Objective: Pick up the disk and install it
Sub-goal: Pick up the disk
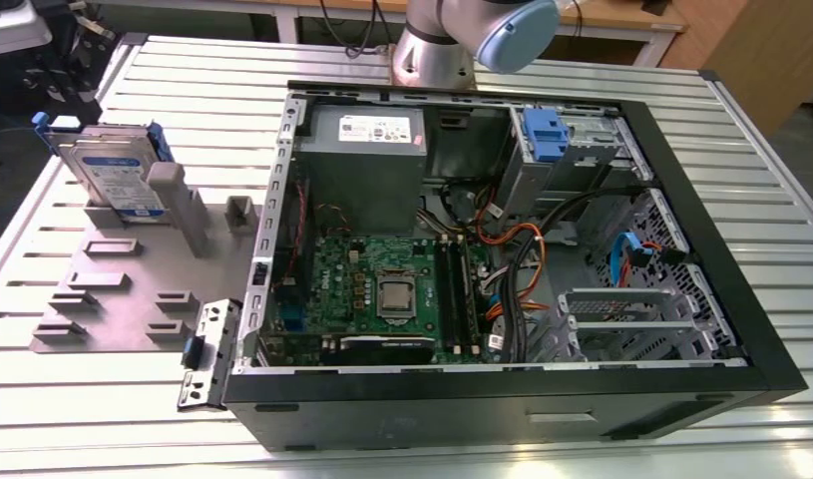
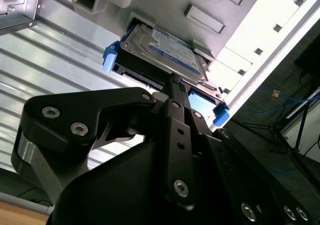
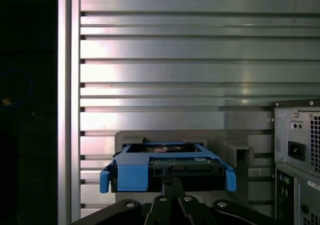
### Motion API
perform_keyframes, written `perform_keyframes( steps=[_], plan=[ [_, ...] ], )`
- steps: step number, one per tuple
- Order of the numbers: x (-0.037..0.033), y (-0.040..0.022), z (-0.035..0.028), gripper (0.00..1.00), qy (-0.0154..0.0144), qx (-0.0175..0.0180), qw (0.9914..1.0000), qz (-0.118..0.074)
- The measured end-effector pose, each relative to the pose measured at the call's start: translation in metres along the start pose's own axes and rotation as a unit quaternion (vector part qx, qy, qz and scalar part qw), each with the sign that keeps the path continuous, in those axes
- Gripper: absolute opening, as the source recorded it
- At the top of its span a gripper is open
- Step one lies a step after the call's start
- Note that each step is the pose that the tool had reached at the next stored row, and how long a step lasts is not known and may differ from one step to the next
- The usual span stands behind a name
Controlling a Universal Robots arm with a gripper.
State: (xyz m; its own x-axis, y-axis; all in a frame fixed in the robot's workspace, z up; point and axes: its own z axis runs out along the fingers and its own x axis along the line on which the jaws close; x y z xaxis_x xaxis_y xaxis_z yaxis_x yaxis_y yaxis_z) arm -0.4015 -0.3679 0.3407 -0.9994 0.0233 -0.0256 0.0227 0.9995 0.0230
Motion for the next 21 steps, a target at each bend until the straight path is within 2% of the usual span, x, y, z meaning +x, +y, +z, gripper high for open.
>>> perform_keyframes(
  steps=[10,16,21],
  plan=[
    [0.0,0.0,-0.0001,0.11,0.0001,-0.0001,0.99999,-0.004],
    [0.0001,0.0,-0.0002,0.11,0.0008,-0.0008,0.9995,-0.032],
    [0.0001,0.0,-0.0001,0.11,0.0015,-0.0016,0.99798,-0.063]
  ],
)
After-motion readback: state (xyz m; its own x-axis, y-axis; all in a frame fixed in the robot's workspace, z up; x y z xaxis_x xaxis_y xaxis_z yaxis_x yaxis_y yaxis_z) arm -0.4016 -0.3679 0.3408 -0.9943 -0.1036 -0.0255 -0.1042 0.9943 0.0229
